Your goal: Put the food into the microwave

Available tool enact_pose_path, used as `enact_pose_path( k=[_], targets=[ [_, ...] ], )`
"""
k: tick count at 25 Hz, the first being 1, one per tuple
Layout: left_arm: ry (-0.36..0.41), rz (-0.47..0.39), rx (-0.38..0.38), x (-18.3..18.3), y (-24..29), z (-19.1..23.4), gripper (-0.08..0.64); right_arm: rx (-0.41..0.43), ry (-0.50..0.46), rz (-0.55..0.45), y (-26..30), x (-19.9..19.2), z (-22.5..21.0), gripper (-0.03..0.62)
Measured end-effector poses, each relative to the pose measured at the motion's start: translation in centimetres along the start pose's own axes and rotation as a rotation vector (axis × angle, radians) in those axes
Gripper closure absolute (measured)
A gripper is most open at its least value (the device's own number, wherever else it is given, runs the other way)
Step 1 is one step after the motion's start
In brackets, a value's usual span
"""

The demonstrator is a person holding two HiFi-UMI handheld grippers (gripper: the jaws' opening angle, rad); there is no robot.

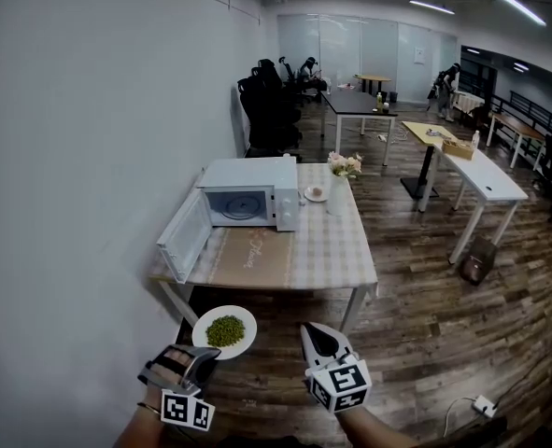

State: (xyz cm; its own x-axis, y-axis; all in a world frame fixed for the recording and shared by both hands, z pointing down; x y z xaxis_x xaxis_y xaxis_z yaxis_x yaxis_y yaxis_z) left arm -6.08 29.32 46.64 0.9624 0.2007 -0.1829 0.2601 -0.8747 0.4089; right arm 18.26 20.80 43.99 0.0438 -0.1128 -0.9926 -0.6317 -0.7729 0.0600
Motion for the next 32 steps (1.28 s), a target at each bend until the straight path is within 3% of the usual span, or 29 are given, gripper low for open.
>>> enact_pose_path(
  k=[8, 32],
  targets=[
    [0.016, -0.005, -0.006, -1.5, 3.1, 1.0, 0.543, -0.025, 0.01, -0.003, 2.9, 0.2, -1.9, 0.583],
    [0.003, -0.09, -0.021, -13.6, 14.7, 8.0, 0.542, -0.099, -0.038, 0.057, 19.0, 1.6, -3.2, 0.583]
  ],
)
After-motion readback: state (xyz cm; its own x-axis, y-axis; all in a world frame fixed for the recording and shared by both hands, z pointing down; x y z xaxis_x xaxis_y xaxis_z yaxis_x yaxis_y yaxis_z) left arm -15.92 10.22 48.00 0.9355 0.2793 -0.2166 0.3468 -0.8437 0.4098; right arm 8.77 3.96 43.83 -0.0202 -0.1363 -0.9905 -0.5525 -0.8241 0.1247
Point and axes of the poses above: the fingertips, and each gripper's own axes: y forward along the fingers, z to its left, x out of its top, the point moved 9 cm from there along -y, backward along the fingers, and after that the axes turned 1 degree about y, right-handed, at the moved point
